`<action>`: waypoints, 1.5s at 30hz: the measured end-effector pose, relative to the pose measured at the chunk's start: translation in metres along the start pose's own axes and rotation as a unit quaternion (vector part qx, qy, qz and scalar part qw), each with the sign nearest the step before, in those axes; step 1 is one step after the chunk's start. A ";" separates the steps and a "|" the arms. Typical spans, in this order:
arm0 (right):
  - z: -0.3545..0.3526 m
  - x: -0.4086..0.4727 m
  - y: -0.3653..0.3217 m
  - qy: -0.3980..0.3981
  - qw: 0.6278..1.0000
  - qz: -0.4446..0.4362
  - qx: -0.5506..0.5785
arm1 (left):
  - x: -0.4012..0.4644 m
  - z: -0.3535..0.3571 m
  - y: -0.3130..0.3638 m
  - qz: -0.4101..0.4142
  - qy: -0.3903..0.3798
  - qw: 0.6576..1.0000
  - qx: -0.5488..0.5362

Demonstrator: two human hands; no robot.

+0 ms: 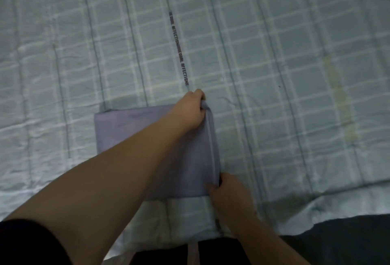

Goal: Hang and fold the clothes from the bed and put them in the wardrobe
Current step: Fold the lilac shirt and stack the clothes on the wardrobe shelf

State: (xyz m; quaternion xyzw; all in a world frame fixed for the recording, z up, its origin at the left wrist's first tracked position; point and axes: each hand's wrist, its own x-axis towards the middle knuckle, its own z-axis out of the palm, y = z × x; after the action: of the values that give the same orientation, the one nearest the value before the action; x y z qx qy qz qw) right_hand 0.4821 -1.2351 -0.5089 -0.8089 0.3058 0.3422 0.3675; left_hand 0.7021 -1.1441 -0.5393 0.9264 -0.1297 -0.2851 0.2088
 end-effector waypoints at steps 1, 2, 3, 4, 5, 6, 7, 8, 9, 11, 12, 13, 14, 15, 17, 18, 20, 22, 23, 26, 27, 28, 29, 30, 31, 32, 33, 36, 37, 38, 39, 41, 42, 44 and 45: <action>0.000 -0.002 -0.001 -0.002 1.000 0.003 0.017 | 0.001 -0.002 -0.001 0.000 -0.005 1.000 0.012; 0.000 -0.004 -0.001 0.003 0.999 0.005 0.034 | 0.002 -0.006 -0.001 0.005 -0.012 1.000 0.020; 0.001 -0.005 -0.001 0.013 0.999 0.003 0.046 | 0.002 -0.010 -0.004 0.013 -0.018 1.000 0.013; 0.002 -0.007 -0.001 0.021 0.998 -0.010 0.055 | 0.001 -0.017 -0.006 0.019 -0.024 0.999 -0.008; 0.003 -0.010 -0.002 0.024 0.997 -0.030 0.060 | -0.001 -0.025 -0.009 0.029 -0.029 0.999 -0.035; 0.004 -0.013 -0.003 0.024 0.997 -0.049 0.062 | -0.005 -0.034 -0.011 0.030 -0.039 0.996 -0.070; 0.004 -0.018 -0.008 0.023 0.996 -0.064 0.064 | -0.010 -0.045 -0.014 0.025 -0.050 0.991 -0.120; 0.005 -0.025 -0.013 0.020 0.995 -0.074 0.068 | -0.017 -0.056 -0.018 0.015 -0.064 0.981 -0.180; 0.007 -0.031 -0.019 0.016 0.993 -0.084 0.078 | -0.026 -0.068 -0.023 0.014 -0.077 0.968 -0.237; 0.015 -0.045 -0.034 0.025 0.988 -0.122 0.096 | -0.044 -0.096 -0.040 0.023 -0.086 0.945 -0.314; 0.020 -0.053 -0.045 0.031 0.985 -0.145 0.094 | -0.053 -0.109 -0.053 0.024 -0.086 0.935 -0.343; 0.026 -0.060 -0.055 0.030 0.982 -0.167 0.089 | -0.063 -0.121 -0.067 0.019 -0.083 0.925 -0.371; 0.034 -0.068 -0.068 0.024 0.979 -0.188 0.079 | -0.072 -0.132 -0.084 0.008 -0.079 0.916 -0.394; 0.044 -0.076 -0.082 0.019 0.976 -0.205 0.065 | -0.081 -0.142 -0.100 -0.002 -0.075 0.905 -0.418; 0.065 -0.092 -0.111 0.011 0.973 -0.226 0.039 | -0.096 -0.157 -0.133 -0.019 -0.055 0.896 -0.441; 0.078 -0.097 -0.124 0.006 0.972 -0.233 0.025 | -0.102 -0.161 -0.150 -0.019 -0.035 0.905 -0.423; 0.110 -0.101 -0.147 0.006 0.972 -0.236 -0.002 | -0.108 -0.165 -0.185 -0.003 0.006 0.940 -0.341; 0.142 -0.098 -0.163 0.013 0.974 -0.223 -0.037 | -0.108 -0.162 -0.215 0.018 0.012 0.967 -0.255; 0.158 -0.096 -0.170 0.020 0.975 -0.213 -0.064 | -0.106 -0.157 -0.228 0.020 0.006 0.974 -0.227; 0.200 -0.083 -0.179 0.038 0.971 -0.200 -0.127 | -0.101 -0.137 -0.255 0.029 0.032 0.985 -0.166; 0.213 -0.077 -0.178 0.033 0.970 -0.201 -0.133 | -0.100 -0.130 -0.261 0.037 0.047 0.985 -0.159; 0.224 -0.073 -0.175 0.024 0.968 -0.205 -0.144 | -0.100 -0.125 -0.266 0.046 0.057 0.985 -0.156; 0.233 -0.069 -0.172 0.016 0.964 -0.207 -0.163 | -0.100 -0.119 -0.269 0.055 0.064 0.985 -0.153; 0.239 -0.067 -0.169 0.012 0.961 -0.208 -0.181 | -0.103 -0.114 -0.271 0.058 0.069 0.985 -0.148; 0.241 -0.067 -0.166 0.015 0.960 -0.210 -0.185 | -0.107 -0.108 -0.272 0.053 0.077 0.986 -0.139; 0.239 -0.068 -0.165 0.023 0.959 -0.218 -0.182 | -0.113 -0.103 -0.273 0.050 0.094 0.987 -0.125; 0.233 -0.071 -0.166 0.037 0.956 -0.235 -0.174 | -0.119 -0.098 -0.272 0.053 0.113 0.986 -0.111; 0.206 -0.066 -0.168 0.110 0.926 -0.320 -0.170 | -0.138 -0.090 -0.264 0.080 0.156 0.981 -0.080; 0.195 -0.059 -0.169 0.138 0.914 -0.340 -0.174 | -0.143 -0.088 -0.259 0.086 0.166 0.980 -0.072; 0.186 -0.050 -0.170 0.162 0.906 -0.351 -0.175 | -0.149 -0.086 -0.255 0.095 0.172 0.979 -0.061; 0.176 -0.039 -0.172 0.182 0.899 -0.358 -0.173 | -0.156 -0.081 -0.251 0.103 0.181 0.977 -0.044; 0.158 -0.014 -0.180 0.211 0.887 -0.370 -0.178 | -0.171 -0.063 -0.249 0.107 0.200 0.974 -0.002; 0.152 -0.001 -0.185 0.216 0.879 -0.378 -0.193 | -0.181 -0.051 -0.248 0.096 0.204 0.974 0.011; 0.142 0.025 -0.197 0.201 0.860 -0.402 -0.243 | -0.202 -0.021 -0.243 0.054 0.210 0.976 0.020; 0.139 0.037 -0.202 0.189 0.849 -0.408 -0.278 | -0.211 -0.007 -0.241 0.036 0.209 0.977 0.028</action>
State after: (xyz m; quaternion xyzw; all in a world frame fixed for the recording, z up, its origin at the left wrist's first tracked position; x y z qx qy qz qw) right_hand 0.6084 -1.0229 -0.5288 -0.9783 -0.0960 0.0726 0.1684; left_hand 0.5653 -0.8545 -0.5449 0.9657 -0.1242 -0.0738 0.2158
